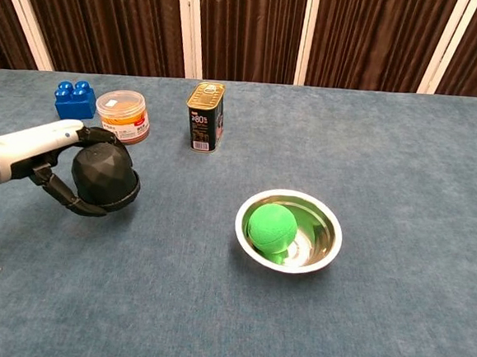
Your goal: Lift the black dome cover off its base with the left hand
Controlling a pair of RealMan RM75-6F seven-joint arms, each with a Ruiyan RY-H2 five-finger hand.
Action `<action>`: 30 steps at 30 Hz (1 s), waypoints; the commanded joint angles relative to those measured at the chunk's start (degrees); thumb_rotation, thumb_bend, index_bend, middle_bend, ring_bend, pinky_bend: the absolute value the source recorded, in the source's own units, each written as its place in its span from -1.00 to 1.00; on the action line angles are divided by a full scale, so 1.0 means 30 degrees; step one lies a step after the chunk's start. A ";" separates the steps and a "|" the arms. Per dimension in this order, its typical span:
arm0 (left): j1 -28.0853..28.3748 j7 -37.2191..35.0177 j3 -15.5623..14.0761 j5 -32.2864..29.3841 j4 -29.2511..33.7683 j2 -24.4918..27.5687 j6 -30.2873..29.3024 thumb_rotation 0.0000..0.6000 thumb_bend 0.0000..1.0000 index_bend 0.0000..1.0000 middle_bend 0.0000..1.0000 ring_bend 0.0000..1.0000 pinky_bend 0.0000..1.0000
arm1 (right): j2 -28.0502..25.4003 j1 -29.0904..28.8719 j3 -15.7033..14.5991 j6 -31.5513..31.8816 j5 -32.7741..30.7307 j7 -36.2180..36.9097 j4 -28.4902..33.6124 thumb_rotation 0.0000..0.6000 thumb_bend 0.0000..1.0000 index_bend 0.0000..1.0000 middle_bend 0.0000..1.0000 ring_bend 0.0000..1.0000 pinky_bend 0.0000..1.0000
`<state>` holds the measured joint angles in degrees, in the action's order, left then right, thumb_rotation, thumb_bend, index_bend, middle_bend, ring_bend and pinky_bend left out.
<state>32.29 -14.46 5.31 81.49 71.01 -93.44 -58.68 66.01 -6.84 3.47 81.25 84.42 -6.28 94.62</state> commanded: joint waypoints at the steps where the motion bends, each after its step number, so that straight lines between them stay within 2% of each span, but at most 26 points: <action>1: 0.0054 0.0202 -0.0063 0.0022 -0.0136 -0.0186 0.0024 1.00 -0.21 -0.14 -0.17 -0.98 -1.00 | -0.0033 0.0044 -0.0055 0.0022 0.0032 0.0049 0.0024 1.00 -0.63 -0.94 -1.00 -0.97 -1.00; 18: 0.0174 0.2519 -0.0273 -0.0348 -0.0417 -0.1073 0.0167 1.00 -0.21 -0.24 -0.35 -1.00 -1.00 | -0.0193 0.0070 -0.0086 -0.0088 -0.0031 0.0534 -0.0025 1.00 -0.63 -0.94 -1.00 -0.97 -1.00; 30: 0.0280 0.3321 -0.0405 -0.0672 -0.0299 -0.1016 0.0673 1.00 -0.39 -0.41 -0.62 -1.00 -1.00 | -0.0215 0.0130 -0.0095 0.0055 0.0038 0.0497 0.0006 1.00 -0.63 -0.94 -1.00 -0.97 -1.00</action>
<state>33.11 -4.54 4.14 79.49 70.09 -96.51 -56.71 65.37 -6.45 3.19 81.41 84.53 -4.79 94.64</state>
